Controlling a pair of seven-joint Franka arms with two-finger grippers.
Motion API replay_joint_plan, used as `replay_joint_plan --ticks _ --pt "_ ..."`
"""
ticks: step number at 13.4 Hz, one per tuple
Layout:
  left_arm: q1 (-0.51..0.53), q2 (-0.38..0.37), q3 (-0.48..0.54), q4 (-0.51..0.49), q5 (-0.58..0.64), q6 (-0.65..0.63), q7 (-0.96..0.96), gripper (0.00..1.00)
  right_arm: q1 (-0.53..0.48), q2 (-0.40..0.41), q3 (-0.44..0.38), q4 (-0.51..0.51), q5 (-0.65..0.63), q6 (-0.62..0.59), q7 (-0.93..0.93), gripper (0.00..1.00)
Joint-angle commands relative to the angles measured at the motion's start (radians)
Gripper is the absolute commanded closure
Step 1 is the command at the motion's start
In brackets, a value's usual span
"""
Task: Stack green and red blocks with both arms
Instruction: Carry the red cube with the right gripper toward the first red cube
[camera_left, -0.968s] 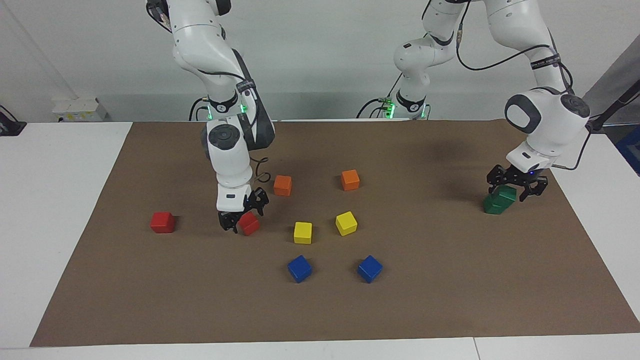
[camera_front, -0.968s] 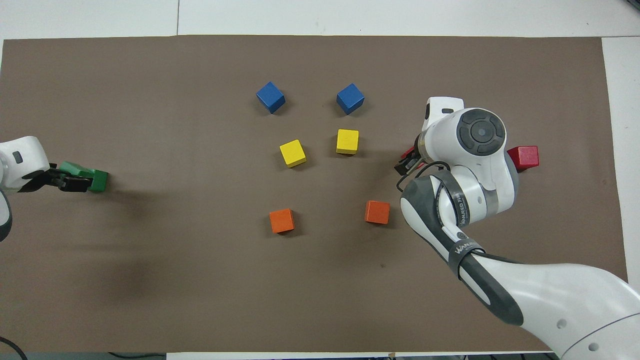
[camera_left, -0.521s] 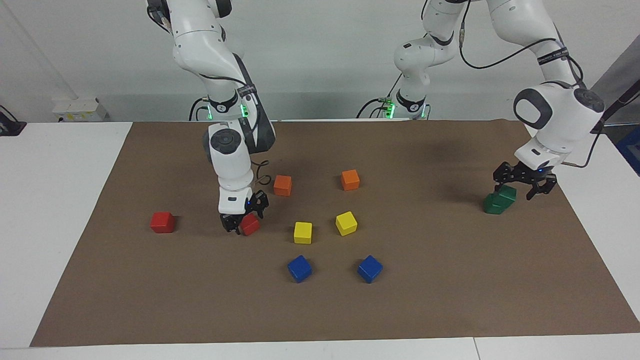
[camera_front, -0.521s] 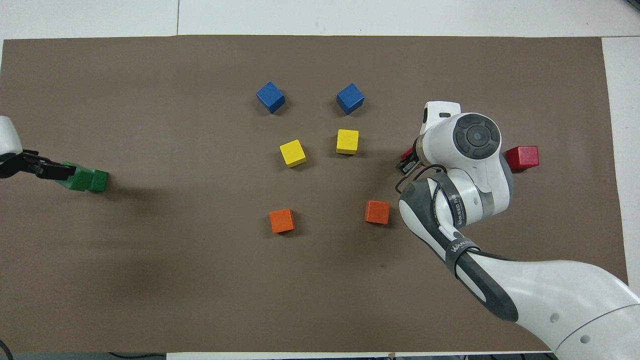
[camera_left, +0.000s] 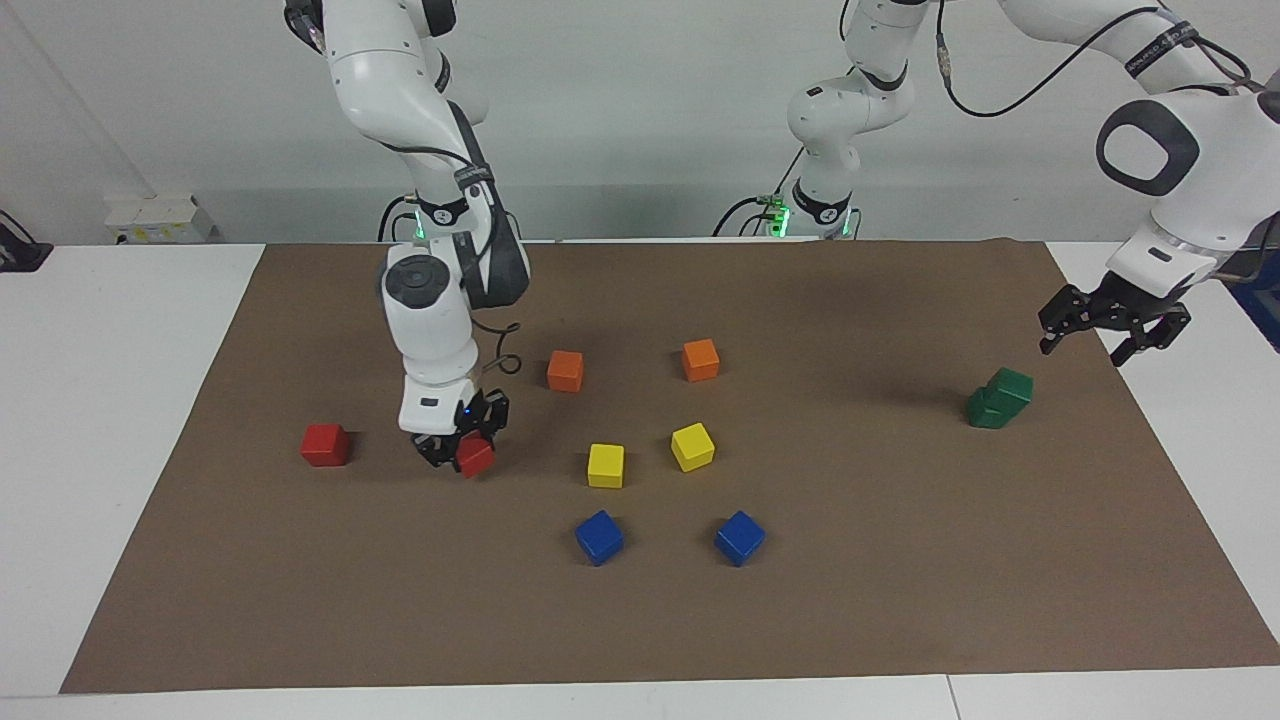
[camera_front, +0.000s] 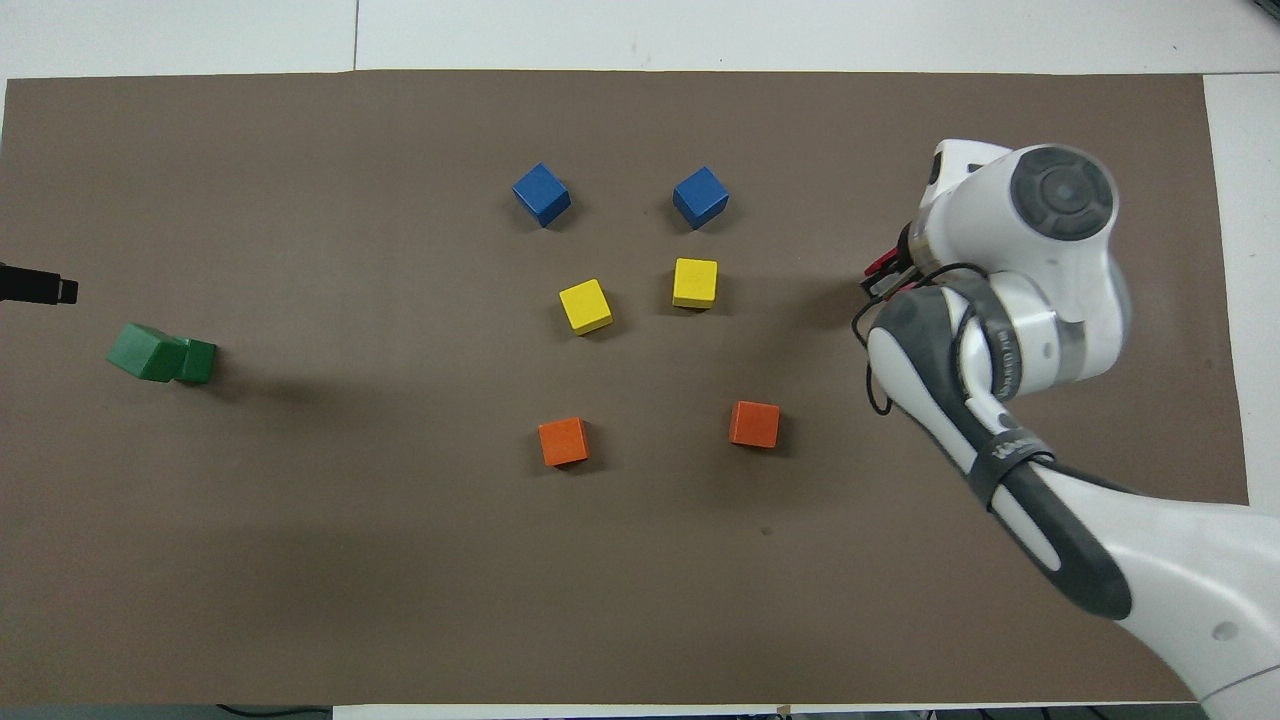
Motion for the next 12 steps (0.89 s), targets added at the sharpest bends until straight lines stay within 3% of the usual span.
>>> replay_joint_plan --ticks 1,5,12 --pt "-0.034 -0.054 -0.004 0.021 0.024 -0.095 -0.168 0.0 -0.144 -0.036 0.013 0.021 0.008 -0.1 0.161 1.0" --pt "-0.045 -0.05 -0.007 0.134 0.042 -0.292 -0.207 0.0 -0.282 -0.062 0.013 -0.063 0.01 -0.031 0.178 1.0" --pt "-0.082 -0.05 -0.017 0.212 0.047 -0.439 -0.298 0.0 -0.283 -0.085 0.014 -0.137 0.03 0.015 0.316 1.0"
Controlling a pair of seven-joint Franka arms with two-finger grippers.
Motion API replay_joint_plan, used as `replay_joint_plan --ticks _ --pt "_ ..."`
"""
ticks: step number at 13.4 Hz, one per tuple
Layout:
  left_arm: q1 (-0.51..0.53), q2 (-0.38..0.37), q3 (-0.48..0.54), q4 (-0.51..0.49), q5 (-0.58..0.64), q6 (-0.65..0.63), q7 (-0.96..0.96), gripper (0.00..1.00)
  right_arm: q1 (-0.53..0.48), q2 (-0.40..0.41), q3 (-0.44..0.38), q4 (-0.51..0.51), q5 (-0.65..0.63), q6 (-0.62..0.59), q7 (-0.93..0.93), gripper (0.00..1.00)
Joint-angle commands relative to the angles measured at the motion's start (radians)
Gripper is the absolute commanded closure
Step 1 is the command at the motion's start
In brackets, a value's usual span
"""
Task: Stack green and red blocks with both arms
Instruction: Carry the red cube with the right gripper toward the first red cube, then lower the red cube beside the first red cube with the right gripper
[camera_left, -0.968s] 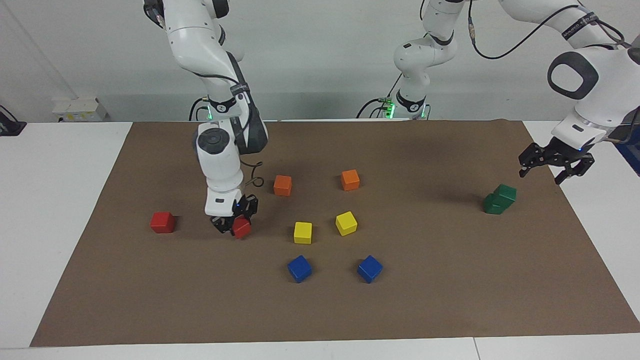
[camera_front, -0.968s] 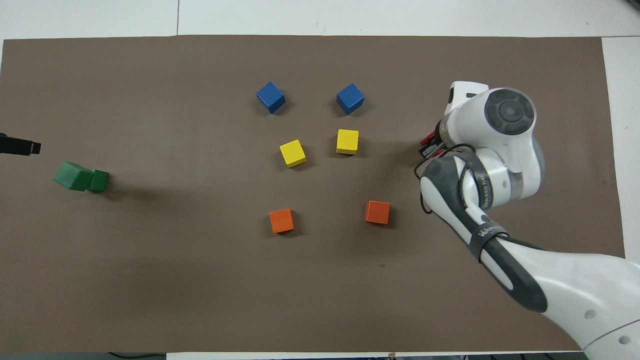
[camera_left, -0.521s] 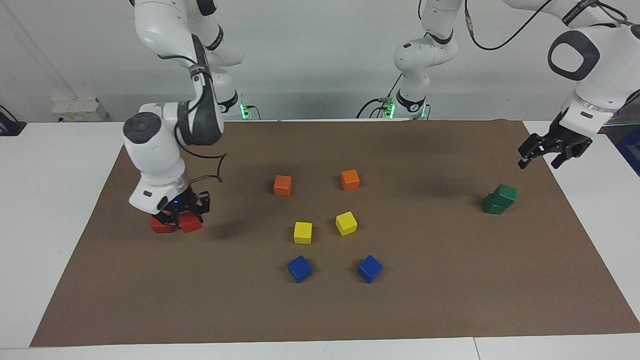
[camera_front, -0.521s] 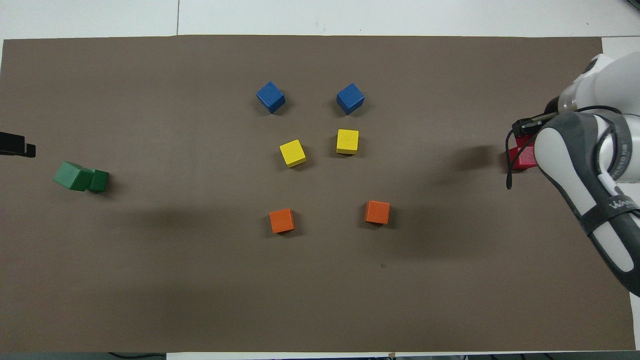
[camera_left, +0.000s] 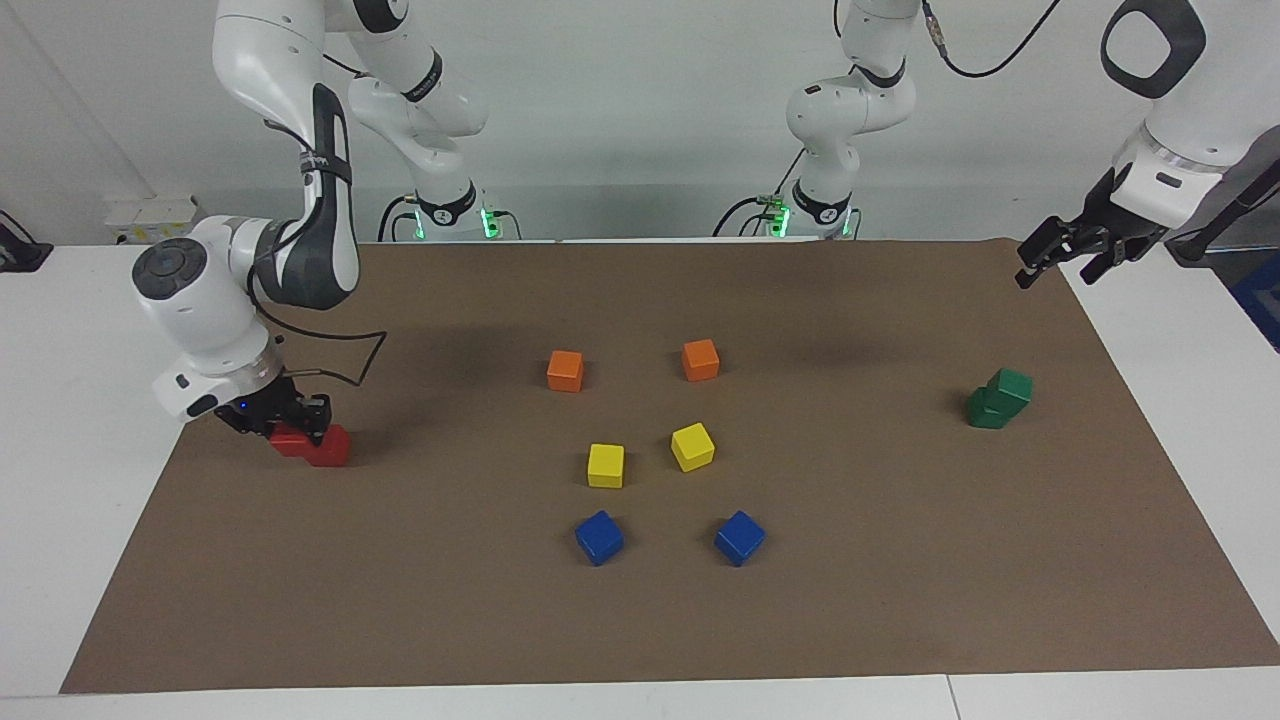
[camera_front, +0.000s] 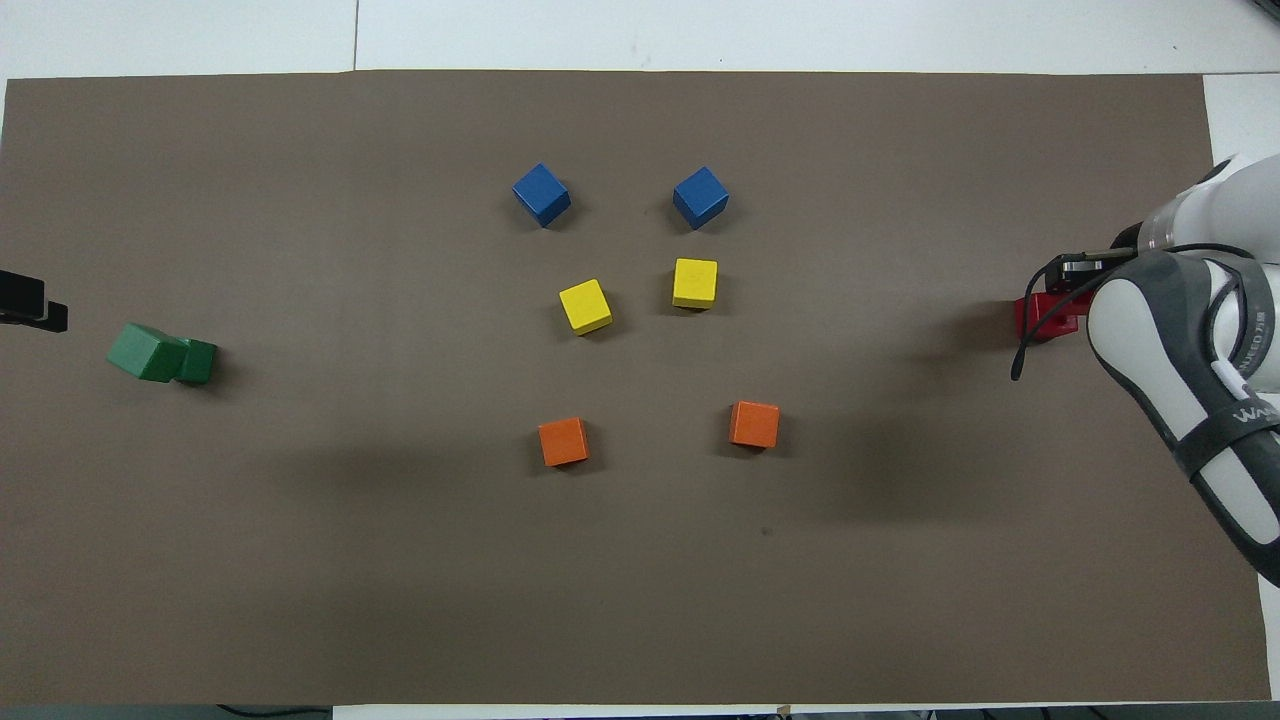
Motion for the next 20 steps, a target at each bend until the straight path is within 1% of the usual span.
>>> replay_joint_plan --ticks 1,2,5,7,8,11,20 --pt "-0.027 0.012 0.0 0.051 0.029 -0.082 -0.023 0.0 0.001 -0.036 0.004 -0.045 0.031 0.02 0.039 1.0" --pt "-0.044 0.01 0.003 0.057 0.035 -0.113 -0.021 0.0 0.001 -0.036 0.004 -0.045 0.035 0.02 0.04 1.0" --pt "-0.047 0.005 0.005 0.074 0.042 -0.172 -0.021 0.0 -0.006 -0.033 0.004 -0.05 0.044 0.021 0.046 1.0" --pt "-0.052 0.001 0.007 0.072 0.042 -0.166 -0.021 0.0 -0.011 -0.033 0.004 -0.057 0.047 0.023 0.043 1.0" --pt "-0.085 -0.004 0.019 0.072 0.042 -0.162 -0.021 0.0 -0.012 -0.034 0.002 -0.062 0.047 0.03 0.039 1.0" --pt "-0.118 -0.013 0.033 0.071 0.045 -0.156 -0.021 0.0 -0.014 -0.042 0.002 -0.079 0.047 0.036 0.036 1.0" --pt "-0.121 -0.033 0.033 0.03 0.045 -0.106 -0.021 0.0 -0.025 -0.047 0.002 -0.094 0.047 0.044 0.025 1.0"
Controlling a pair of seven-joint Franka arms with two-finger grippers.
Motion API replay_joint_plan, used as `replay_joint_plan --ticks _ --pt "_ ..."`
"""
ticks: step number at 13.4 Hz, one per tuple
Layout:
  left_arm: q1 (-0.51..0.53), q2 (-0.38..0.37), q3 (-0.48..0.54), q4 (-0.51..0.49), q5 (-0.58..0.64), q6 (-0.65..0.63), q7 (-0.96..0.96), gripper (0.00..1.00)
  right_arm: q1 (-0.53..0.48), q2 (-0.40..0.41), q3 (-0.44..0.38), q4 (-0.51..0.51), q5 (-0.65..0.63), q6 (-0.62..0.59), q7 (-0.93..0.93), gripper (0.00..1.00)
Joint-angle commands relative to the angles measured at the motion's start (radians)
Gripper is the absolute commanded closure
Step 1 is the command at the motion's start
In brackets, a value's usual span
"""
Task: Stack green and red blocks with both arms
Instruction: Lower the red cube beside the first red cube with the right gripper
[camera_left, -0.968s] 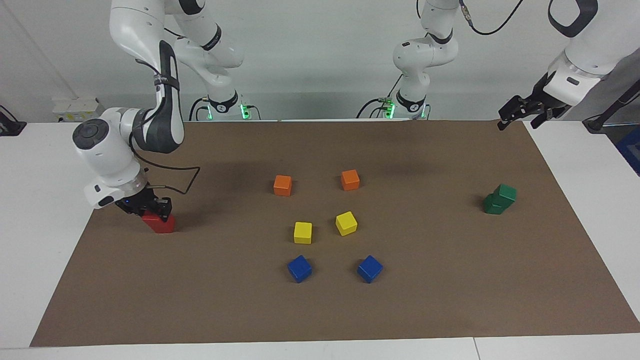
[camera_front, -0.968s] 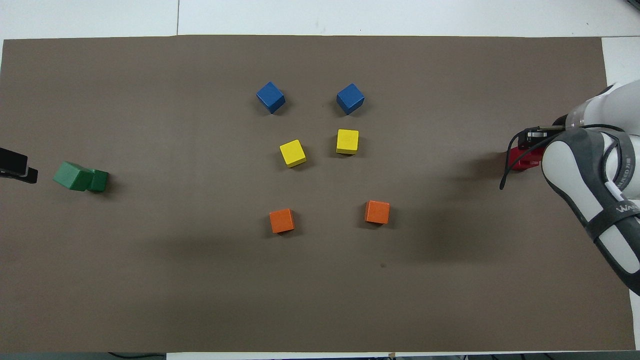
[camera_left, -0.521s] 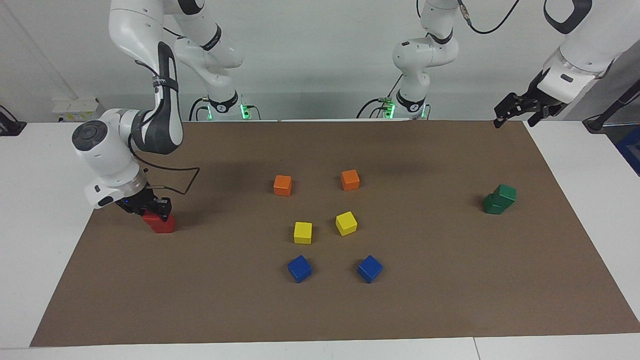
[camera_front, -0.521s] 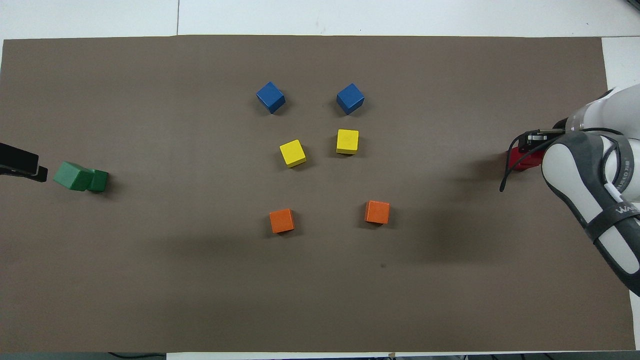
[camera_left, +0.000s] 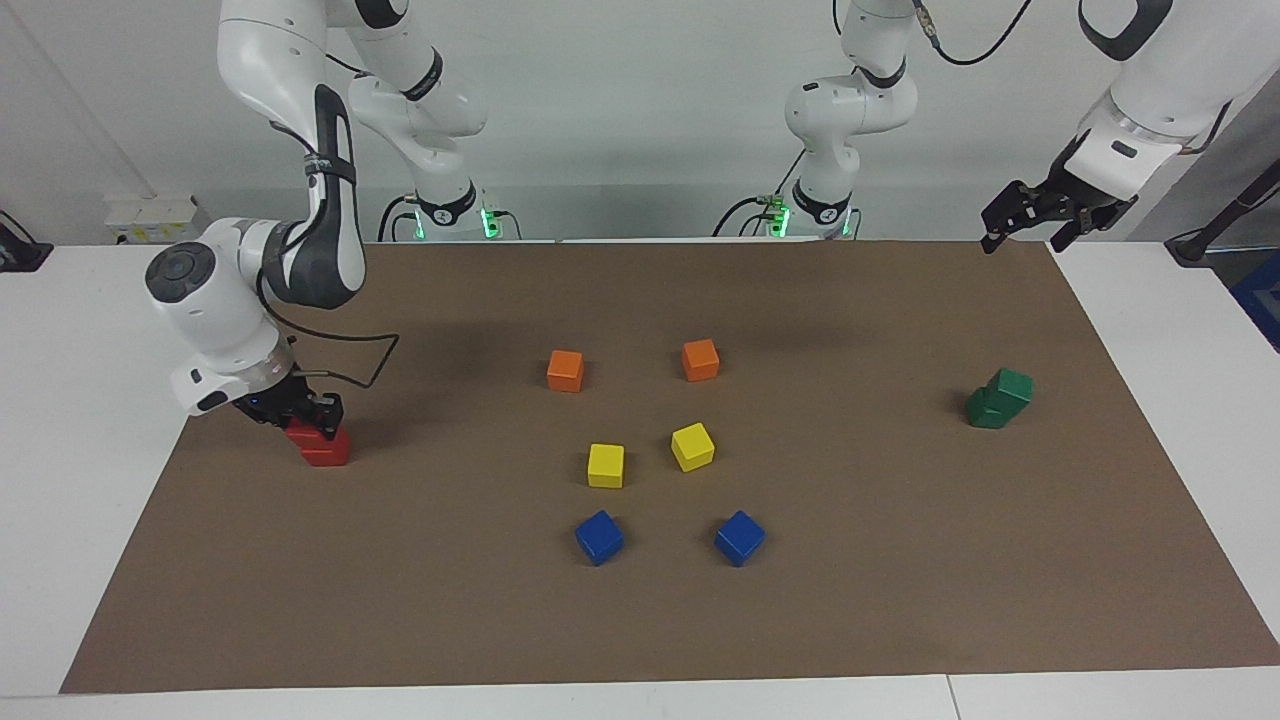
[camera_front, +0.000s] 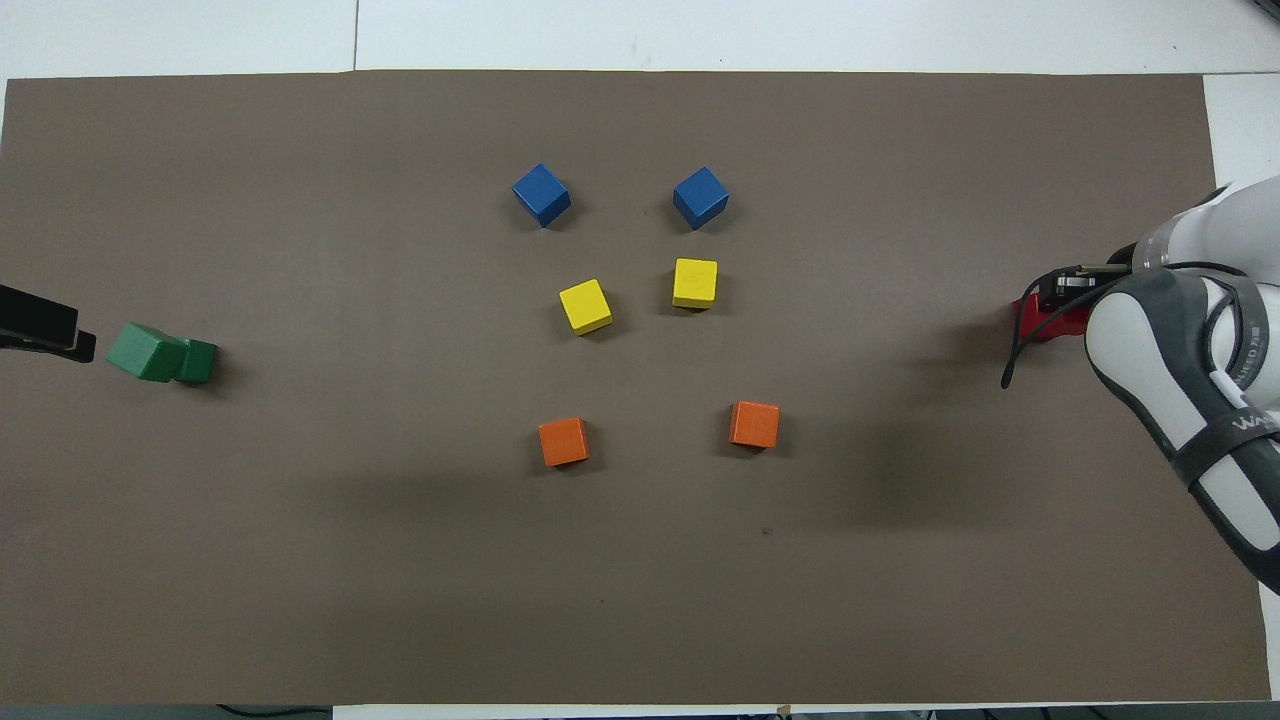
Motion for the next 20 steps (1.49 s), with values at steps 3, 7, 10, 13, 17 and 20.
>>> replay_joint_plan --ticks 3,7,10,13,17,20 --pt "-0.032 -0.024 0.018 -0.035 0.022 0.038 -0.012 0.0 -0.025 -0.041 0.009 -0.065 0.013 0.06 -0.017 1.0" --pt "-0.032 -0.021 0.018 -0.034 0.019 0.08 -0.015 0.0 -0.025 -0.043 0.009 -0.079 0.013 0.077 -0.06 1.0" --pt "-0.024 -0.019 0.018 -0.038 0.02 0.14 -0.007 0.0 -0.025 -0.046 0.009 -0.089 0.013 0.091 -0.073 1.0" --pt "-0.024 -0.017 0.018 -0.037 0.022 0.138 -0.008 0.0 -0.025 -0.047 0.009 -0.09 0.013 0.092 -0.073 1.0" --pt "-0.021 -0.016 0.018 -0.035 0.02 0.137 -0.008 0.0 -0.019 -0.047 0.009 -0.099 0.013 0.122 -0.072 1.0" --pt "-0.021 -0.016 0.018 -0.035 0.02 0.14 -0.01 0.0 -0.011 -0.047 0.009 -0.102 0.013 0.129 -0.066 1.0"
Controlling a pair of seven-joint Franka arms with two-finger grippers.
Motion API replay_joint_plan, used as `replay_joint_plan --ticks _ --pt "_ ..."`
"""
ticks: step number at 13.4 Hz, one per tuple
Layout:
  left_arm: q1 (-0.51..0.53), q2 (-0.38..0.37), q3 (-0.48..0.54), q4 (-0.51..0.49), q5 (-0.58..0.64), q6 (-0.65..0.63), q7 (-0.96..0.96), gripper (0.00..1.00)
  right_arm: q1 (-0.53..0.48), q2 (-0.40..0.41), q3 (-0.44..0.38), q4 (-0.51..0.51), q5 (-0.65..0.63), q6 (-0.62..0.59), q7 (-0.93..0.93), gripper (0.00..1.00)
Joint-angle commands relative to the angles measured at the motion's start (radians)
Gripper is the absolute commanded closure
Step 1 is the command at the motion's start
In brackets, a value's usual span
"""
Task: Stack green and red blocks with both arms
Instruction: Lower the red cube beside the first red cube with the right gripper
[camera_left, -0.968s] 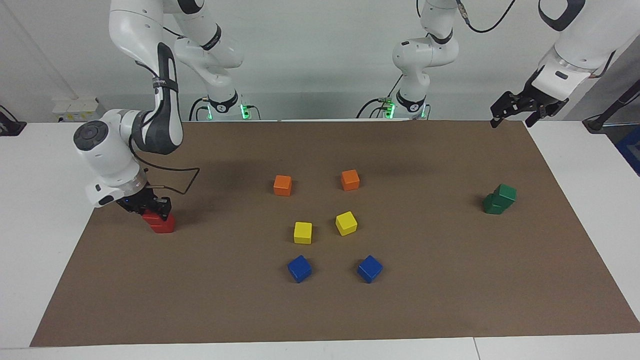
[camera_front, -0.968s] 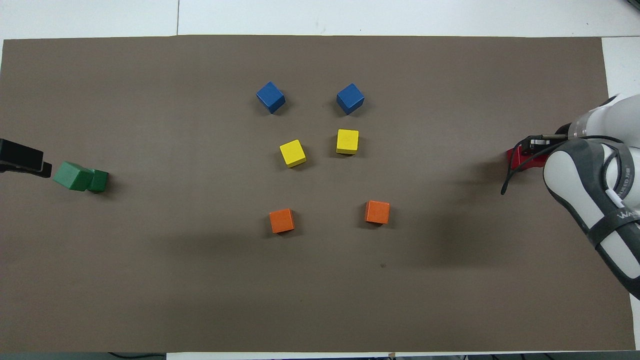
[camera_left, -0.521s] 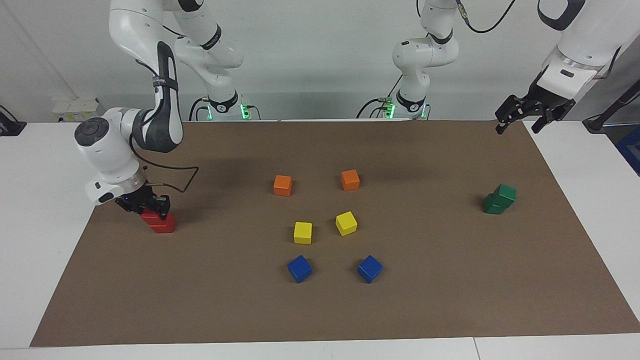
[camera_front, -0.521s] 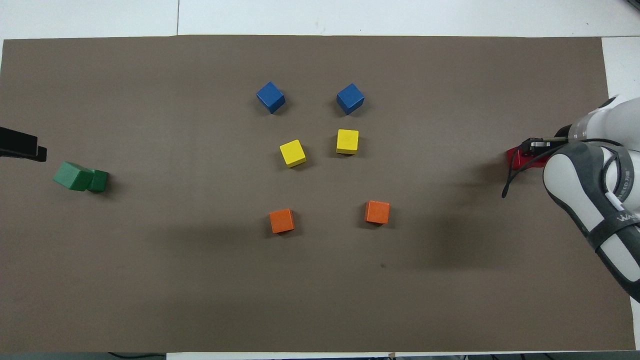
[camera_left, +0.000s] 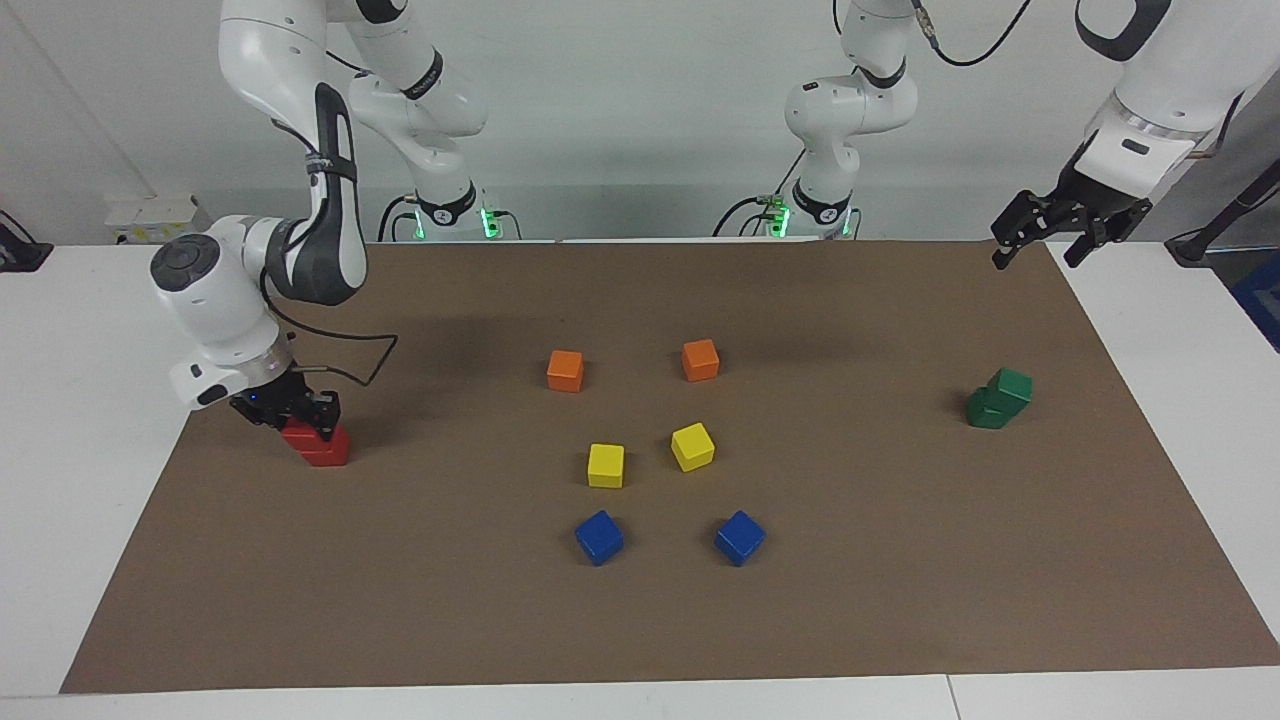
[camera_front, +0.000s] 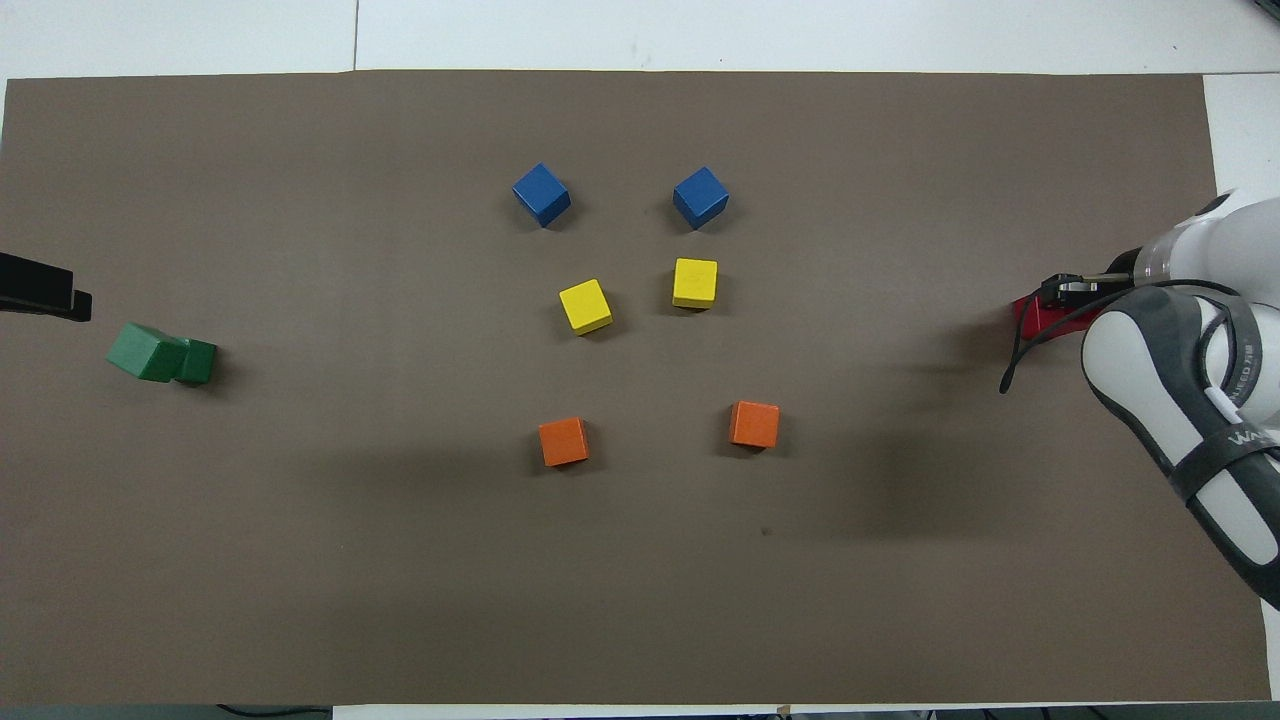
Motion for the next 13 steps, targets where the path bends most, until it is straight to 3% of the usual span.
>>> replay_joint_plan --ticks 1,6,7,8,9,13 --pt "-0.008 -0.016 0.01 -0.027 0.02 0.022 -0.006 0.0 -0.003 -0.023 0.007 -0.04 0.013 0.026 -0.022 1.0" --pt "-0.003 -0.018 0.01 -0.027 0.02 0.021 -0.003 0.0 -0.002 -0.023 0.007 -0.045 0.013 0.028 -0.024 1.0" --pt "-0.003 -0.016 0.01 -0.025 0.02 0.022 -0.005 0.0 -0.002 -0.023 0.007 -0.045 0.013 0.028 -0.025 0.68" --pt "-0.003 -0.016 0.01 -0.027 0.02 0.022 -0.005 0.0 -0.002 -0.023 0.007 -0.045 0.013 0.028 -0.022 0.16" --pt "-0.003 -0.018 0.01 -0.027 0.02 0.022 -0.005 0.0 -0.002 -0.023 0.007 -0.043 0.013 0.026 -0.027 0.0" --pt "-0.003 -0.018 0.01 -0.025 0.02 0.022 -0.005 0.0 -0.003 -0.023 0.007 -0.037 0.013 0.025 -0.028 0.0"
